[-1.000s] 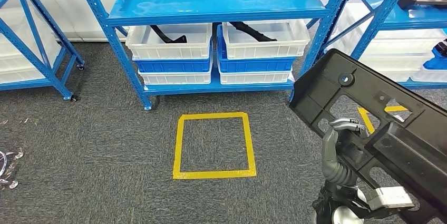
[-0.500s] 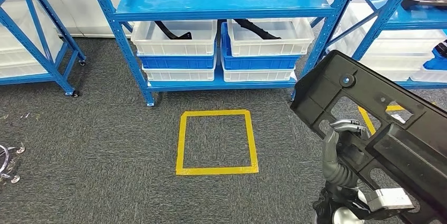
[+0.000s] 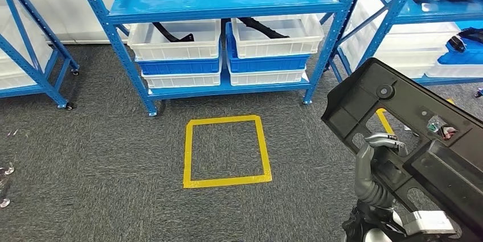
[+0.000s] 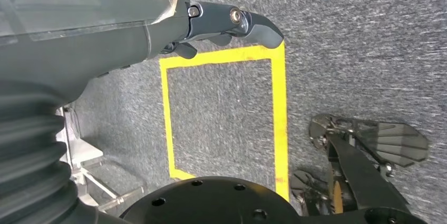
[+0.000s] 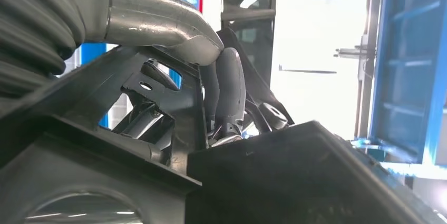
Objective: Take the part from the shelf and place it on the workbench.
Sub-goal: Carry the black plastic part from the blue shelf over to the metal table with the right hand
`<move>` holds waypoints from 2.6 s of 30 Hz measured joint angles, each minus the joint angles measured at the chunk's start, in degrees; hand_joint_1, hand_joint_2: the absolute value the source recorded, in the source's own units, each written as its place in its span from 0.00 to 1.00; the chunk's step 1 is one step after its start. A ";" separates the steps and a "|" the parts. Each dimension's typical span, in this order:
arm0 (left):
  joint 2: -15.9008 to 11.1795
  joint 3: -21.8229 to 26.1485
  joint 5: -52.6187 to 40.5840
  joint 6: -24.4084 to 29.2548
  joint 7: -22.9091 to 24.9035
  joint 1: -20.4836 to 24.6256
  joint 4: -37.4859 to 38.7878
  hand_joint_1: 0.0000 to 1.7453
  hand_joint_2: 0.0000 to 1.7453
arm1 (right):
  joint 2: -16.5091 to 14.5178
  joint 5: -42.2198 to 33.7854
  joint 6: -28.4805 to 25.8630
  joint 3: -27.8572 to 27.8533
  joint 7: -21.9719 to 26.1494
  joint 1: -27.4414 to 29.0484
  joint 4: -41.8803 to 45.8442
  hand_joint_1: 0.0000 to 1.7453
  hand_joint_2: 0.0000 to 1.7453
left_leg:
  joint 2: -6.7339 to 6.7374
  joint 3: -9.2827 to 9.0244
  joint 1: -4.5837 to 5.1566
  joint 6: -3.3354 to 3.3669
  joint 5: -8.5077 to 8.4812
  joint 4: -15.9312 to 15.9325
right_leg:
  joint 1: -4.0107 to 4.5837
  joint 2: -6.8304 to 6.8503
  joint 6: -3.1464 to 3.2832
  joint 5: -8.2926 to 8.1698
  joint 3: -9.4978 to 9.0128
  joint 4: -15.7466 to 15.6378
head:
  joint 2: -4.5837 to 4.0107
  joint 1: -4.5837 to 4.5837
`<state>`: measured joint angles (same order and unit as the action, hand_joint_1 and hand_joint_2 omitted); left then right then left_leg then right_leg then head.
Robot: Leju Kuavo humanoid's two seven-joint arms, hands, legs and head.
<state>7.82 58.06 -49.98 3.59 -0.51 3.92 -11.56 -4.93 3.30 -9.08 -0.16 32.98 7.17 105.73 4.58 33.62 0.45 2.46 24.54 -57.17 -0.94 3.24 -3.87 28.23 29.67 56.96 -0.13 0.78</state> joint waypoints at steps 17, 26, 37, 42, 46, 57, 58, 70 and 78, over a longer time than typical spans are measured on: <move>0.75 1.20 1.78 1.39 -0.12 0.08 -0.05 0.00 1.00 | -0.78 0.02 1.22 1.97 -1.04 -5.70 -3.53 1.00 1.00 | -8.56 -3.09 -0.19 -0.60 2.16 0.62 | 0.24 -9.50 2.59 -2.89 1.93 -0.51 | 0.00 0.16; 1.08 1.33 1.77 1.60 0.21 -0.01 -0.05 0.00 1.00 | -0.74 0.01 1.23 2.02 -1.07 -6.41 -4.69 1.00 1.00 | -1.47 -2.14 -0.68 0.53 0.45 1.84 | -0.31 -3.55 1.01 4.69 9.10 15.28 | 0.00 -0.67; 1.20 3.08 3.71 2.96 1.30 0.66 -0.20 0.00 1.00 | -1.32 -0.08 1.68 2.84 -2.09 -8.73 -5.89 1.00 1.00 | -2.76 0.24 -1.19 -3.34 5.61 -5.45 | -0.80 -2.42 3.31 -1.62 0.27 -0.74 | 0.00 -0.08; 1.27 3.59 3.30 2.74 1.04 0.23 -0.20 0.00 1.00 | -1.49 0.01 0.79 2.74 -1.94 -7.45 -6.01 1.00 1.00 | -5.01 3.79 -1.19 -2.78 6.95 -12.73 | -0.01 -6.19 3.83 -1.99 0.68 -0.64 | 0.00 -0.10; 1.05 3.96 3.24 1.59 0.80 0.10 -0.19 0.00 1.00 | -1.65 0.28 0.25 2.57 -1.02 -5.37 -5.30 1.00 1.00 | -8.95 -2.20 -1.08 -1.25 1.35 0.05 | 0.32 -8.95 3.33 -2.06 0.83 -0.53 | 0.00 -0.13; 1.41 4.41 3.38 2.60 1.29 0.13 -0.20 0.00 1.00 | -1.87 0.55 0.57 2.54 -0.34 -2.27 -4.02 1.00 1.00 | -1.11 -2.89 -1.14 -0.07 0.89 2.21 | -0.44 -3.38 0.77 3.31 9.47 14.13 | 0.00 -0.96; 1.46 4.41 3.39 2.96 1.19 0.13 -0.20 0.00 1.00 | -1.90 0.65 0.66 2.53 -0.26 -2.04 -3.89 1.00 1.00 | -0.45 -2.98 -1.19 -0.30 1.03 2.07 | -0.66 -2.50 0.04 1.74 7.16 10.01 | 0.00 -0.97; 3.79 6.70 4.50 18.71 2.81 0.20 -0.13 0.00 1.00 | -0.45 -2.85 3.21 6.30 2.94 1.82 -3.55 1.00 1.00 | -4.56 3.84 -1.57 -3.12 11.21 -14.94 | -0.48 -4.72 3.25 -2.07 2.40 0.22 | 0.00 -0.22; 4.76 7.48 4.60 19.28 4.63 0.35 -0.03 0.00 1.00 | 2.52 -5.37 2.81 9.69 3.54 -0.23 -6.61 1.00 1.00 | -8.50 -2.48 -1.20 -1.18 2.58 -0.02 | -0.08 -10.00 2.33 -2.39 2.62 0.31 | 0.00 -0.27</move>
<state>12.58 65.53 -45.37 22.87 4.12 4.26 -11.59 -2.41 -2.07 -6.27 9.52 36.51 6.93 99.12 -3.92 31.14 -0.75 1.28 27.12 -57.19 -1.02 -6.76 -1.54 25.84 32.29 57.26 -0.13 0.51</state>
